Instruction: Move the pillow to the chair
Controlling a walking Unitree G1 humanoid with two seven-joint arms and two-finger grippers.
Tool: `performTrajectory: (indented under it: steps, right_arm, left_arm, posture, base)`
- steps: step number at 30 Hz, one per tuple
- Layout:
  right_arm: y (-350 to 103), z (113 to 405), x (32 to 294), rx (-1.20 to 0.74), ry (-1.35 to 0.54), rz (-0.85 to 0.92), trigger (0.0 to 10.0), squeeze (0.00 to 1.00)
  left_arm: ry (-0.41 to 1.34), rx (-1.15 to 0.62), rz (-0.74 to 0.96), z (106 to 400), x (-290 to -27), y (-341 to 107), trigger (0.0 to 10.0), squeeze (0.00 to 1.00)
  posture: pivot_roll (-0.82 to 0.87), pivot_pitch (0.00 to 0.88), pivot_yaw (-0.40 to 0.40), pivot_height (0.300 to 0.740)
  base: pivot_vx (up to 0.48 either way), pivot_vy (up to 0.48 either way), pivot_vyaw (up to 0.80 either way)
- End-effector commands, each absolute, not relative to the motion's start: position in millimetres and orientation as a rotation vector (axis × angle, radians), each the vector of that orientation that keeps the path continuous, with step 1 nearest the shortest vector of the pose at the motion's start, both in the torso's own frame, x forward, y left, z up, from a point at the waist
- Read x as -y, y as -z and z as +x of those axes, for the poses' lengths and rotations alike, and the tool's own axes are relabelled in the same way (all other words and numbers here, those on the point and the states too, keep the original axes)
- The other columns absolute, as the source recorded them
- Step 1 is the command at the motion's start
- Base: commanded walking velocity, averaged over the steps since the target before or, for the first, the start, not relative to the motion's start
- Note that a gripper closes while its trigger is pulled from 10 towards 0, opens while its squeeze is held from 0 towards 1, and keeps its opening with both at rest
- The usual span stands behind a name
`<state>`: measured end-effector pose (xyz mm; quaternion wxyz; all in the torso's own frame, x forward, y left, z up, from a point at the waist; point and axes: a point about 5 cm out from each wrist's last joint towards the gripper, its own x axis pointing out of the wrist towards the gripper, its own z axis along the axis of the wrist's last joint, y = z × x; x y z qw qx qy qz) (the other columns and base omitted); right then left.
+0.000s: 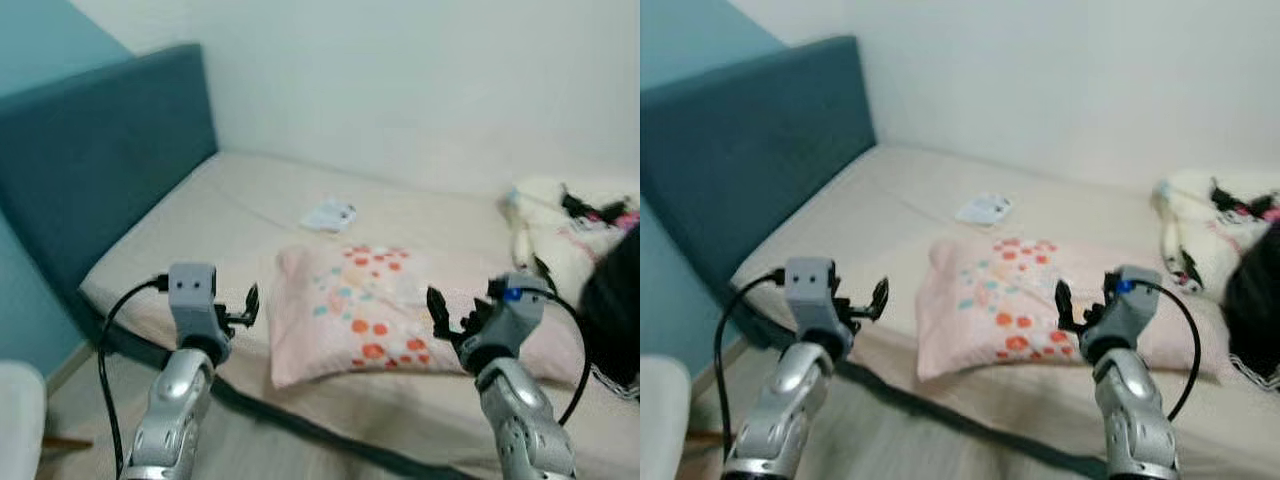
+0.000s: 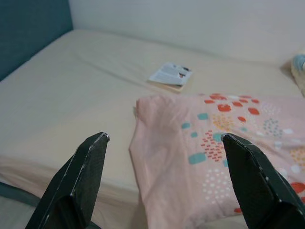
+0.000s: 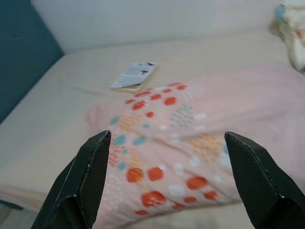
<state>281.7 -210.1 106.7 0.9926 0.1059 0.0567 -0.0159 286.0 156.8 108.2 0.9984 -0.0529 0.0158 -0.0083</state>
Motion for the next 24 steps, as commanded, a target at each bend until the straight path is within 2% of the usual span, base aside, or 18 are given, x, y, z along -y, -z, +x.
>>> performTrajectory:
  steps: [1,9,14,21,24]
  right_arm:
    - [-110.7,280.3,210.0,-0.091,0.022,0.170,10.0,0.00]
    - [-113.1,260.3,198.0,-0.068,-0.065,-0.027,10.0,0.00]
    - [-109.9,242.3,199.7,-0.079,-0.034,-0.024,10.0,0.00]
    - [-106.7,247.6,207.2,-0.078,0.000,0.026,10.0,0.00]
    - [-108.4,249.0,207.4,-0.064,-0.003,0.029,10.0,0.00]
  left_arm:
    - [0.002,-0.039,-0.106,284.3,-159.5,-107.9,10.0,0.00]
    - [-0.071,-0.080,-0.036,274.5,-173.4,-97.0,10.0,0.00]
    - [-0.090,-0.087,-0.028,266.0,-174.7,-94.8,10.0,0.00]
    - [-0.083,-0.084,-0.029,269.2,-170.0,-95.4,10.0,0.00]
    - [-0.081,-0.077,-0.029,270.1,-168.5,-96.4,10.0,0.00]
  posture:
    - [-0.07,0.000,0.018,0.740]
    - [-0.07,0.000,0.005,0.740]
    - [-0.08,0.000,0.003,0.740]
    - [-0.08,0.000,0.000,0.740]
    - [-0.08,0.000,-0.004,0.740]
  base:
    - [0.000,0.000,-0.80]
    - [0.000,0.000,-0.80]
    - [0.000,0.000,-0.80]
    - [0.000,0.000,-0.74]
    - [0.000,0.000,0.00]
